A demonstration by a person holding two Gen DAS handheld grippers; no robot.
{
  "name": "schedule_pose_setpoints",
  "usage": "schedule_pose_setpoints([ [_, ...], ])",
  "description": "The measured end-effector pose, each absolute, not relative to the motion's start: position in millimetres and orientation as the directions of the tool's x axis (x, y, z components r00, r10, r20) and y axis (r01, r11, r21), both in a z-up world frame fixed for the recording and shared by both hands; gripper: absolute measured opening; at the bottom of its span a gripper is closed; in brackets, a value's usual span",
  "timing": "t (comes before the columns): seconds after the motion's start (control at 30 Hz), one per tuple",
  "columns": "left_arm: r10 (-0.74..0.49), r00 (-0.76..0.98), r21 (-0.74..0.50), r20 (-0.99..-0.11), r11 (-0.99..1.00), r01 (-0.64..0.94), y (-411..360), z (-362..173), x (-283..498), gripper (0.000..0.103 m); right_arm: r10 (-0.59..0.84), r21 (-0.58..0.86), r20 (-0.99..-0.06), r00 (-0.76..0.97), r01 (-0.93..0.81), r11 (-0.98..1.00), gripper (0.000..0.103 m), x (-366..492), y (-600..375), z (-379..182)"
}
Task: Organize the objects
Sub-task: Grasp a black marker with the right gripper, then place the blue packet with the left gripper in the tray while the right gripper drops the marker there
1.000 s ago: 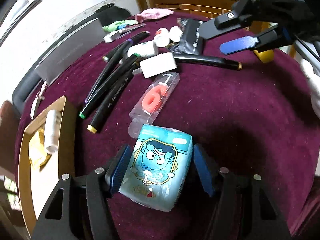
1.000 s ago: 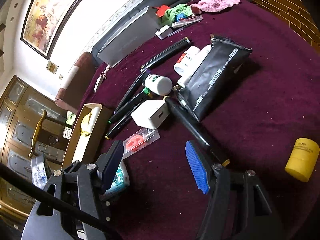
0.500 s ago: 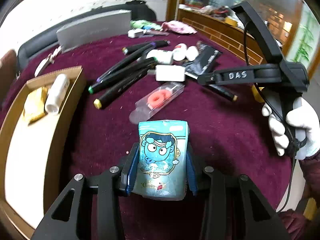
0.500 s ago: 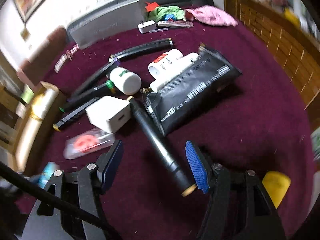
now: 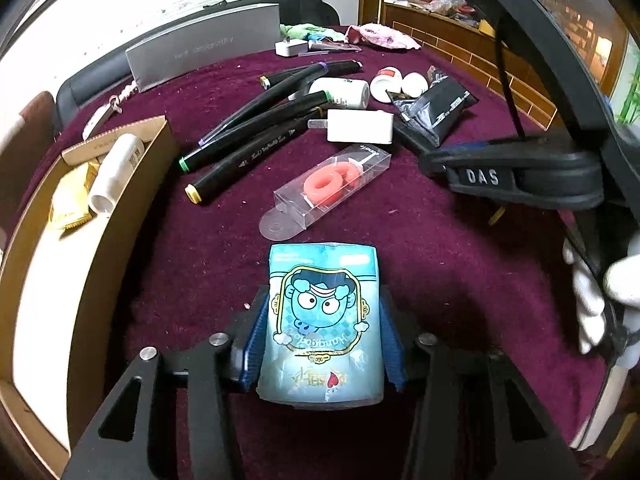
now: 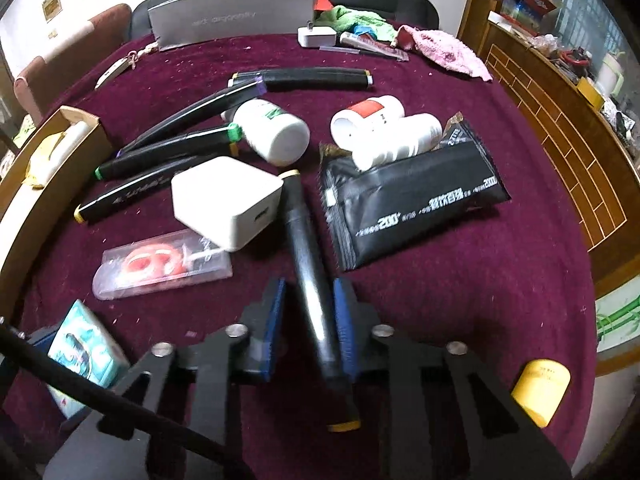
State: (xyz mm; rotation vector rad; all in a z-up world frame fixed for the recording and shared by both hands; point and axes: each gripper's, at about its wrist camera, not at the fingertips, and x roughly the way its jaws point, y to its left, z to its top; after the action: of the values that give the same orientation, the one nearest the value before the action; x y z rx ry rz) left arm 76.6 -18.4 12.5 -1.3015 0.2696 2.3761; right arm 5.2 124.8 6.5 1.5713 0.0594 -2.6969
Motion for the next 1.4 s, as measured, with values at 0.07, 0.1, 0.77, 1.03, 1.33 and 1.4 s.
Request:
schedule_pose_setpoints([
  [0.07,0.311,-0.462,-0.083,-0.831,-0.889,-0.451,-21,16,80,0.039,-0.026,0.005,-0.877,-0.480,0.046,-0.999,0.012,10,126,8],
  [0.1,0.317,-0.466,-0.087,-0.826,-0.889,-0.450,-21,18,82,0.039,-0.044,0.024,-0.878,-0.477,0.048,-0.999,0.012,12,127,9],
  [0.77,0.422,-0.580,-0.266,-0.697,-0.903,-0.337,-100,88,92,0.039,-0.420,0.389,-0.754,-0.506,0.172,-0.905,0.013,60,114,77],
  [1.03,0.290,-0.645,-0.205,-0.707,-0.957,-0.205,-170,98,63,0.039,-0.505,0.446,-0.728,-0.464,0.240,-0.862,0.013,37,62,89],
  [1.33,0.199,-0.599,-0.203,-0.776,-0.977,-0.061,-238,78,-4,0.039,-0.608,0.562,-0.715,-0.346,0.233,-0.793,0.013,-17,-3,74],
  [1.4,0.169,-0.583,-0.180,-0.795,-0.983,-0.039,-245,70,-19,0.039,-0.615,0.573,-0.720,-0.323,0.224,-0.788,0.013,-28,-18,68],
])
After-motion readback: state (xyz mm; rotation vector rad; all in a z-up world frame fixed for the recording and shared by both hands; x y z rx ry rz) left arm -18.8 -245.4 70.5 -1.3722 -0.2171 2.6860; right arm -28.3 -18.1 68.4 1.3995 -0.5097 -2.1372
